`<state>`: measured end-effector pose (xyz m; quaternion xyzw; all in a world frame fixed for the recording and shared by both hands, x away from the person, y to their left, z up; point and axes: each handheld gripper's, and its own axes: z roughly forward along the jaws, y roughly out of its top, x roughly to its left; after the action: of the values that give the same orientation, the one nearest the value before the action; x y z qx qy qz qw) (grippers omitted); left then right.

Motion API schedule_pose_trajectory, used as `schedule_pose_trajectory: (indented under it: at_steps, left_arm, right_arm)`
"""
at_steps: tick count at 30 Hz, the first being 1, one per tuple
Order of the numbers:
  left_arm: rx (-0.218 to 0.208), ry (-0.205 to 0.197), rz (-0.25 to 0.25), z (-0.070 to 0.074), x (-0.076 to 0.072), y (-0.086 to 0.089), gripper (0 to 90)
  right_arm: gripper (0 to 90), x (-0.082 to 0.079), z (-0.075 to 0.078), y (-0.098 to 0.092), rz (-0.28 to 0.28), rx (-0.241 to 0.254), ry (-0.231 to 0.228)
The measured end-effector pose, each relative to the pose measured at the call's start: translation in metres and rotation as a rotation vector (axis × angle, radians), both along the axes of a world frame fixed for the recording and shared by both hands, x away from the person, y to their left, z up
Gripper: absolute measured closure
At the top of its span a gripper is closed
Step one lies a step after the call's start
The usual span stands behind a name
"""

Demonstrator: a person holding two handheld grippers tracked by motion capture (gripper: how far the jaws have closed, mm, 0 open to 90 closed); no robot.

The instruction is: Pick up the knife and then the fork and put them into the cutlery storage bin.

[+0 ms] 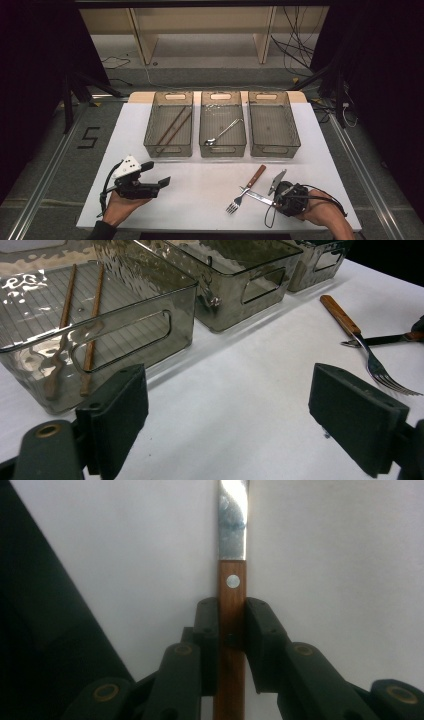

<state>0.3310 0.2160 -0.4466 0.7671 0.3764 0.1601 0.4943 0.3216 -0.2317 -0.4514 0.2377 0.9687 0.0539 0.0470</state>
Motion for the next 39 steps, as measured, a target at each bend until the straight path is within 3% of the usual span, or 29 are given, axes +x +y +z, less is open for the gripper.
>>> schedule_pose_trajectory:
  at_steps: [11,17,27,29,34,39]
  left_arm:
    - [-0.004,-0.001,0.005,0.000,0.000,0.000,15.7]
    - [-0.004,0.000,0.005,0.000,0.000,0.000,15.7]
    - [-0.004,-0.001,0.006,0.000,0.000,0.000,15.7]
    - [-0.005,-0.003,0.007,0.001,0.000,0.000,15.7]
    - [-0.017,-0.005,0.012,0.001,0.000,0.002,15.7]
    - [-0.027,-0.011,0.015,0.002,-0.001,0.004,15.7]
  right_arm:
    - [77.3,-0.003,0.002,-0.018,-0.019,0.003,0.017]
    - [77.3,-0.006,0.003,-0.029,-0.060,0.005,0.025]
    - [77.3,-0.007,0.010,-0.047,-0.109,0.033,-0.011]
    - [77.3,-0.007,0.014,-0.050,-0.125,0.058,-0.034]
    - [77.3,-0.002,0.027,-0.052,-0.188,0.178,-0.114]
    - [77.3,0.006,0.035,-0.050,-0.214,0.260,-0.169]
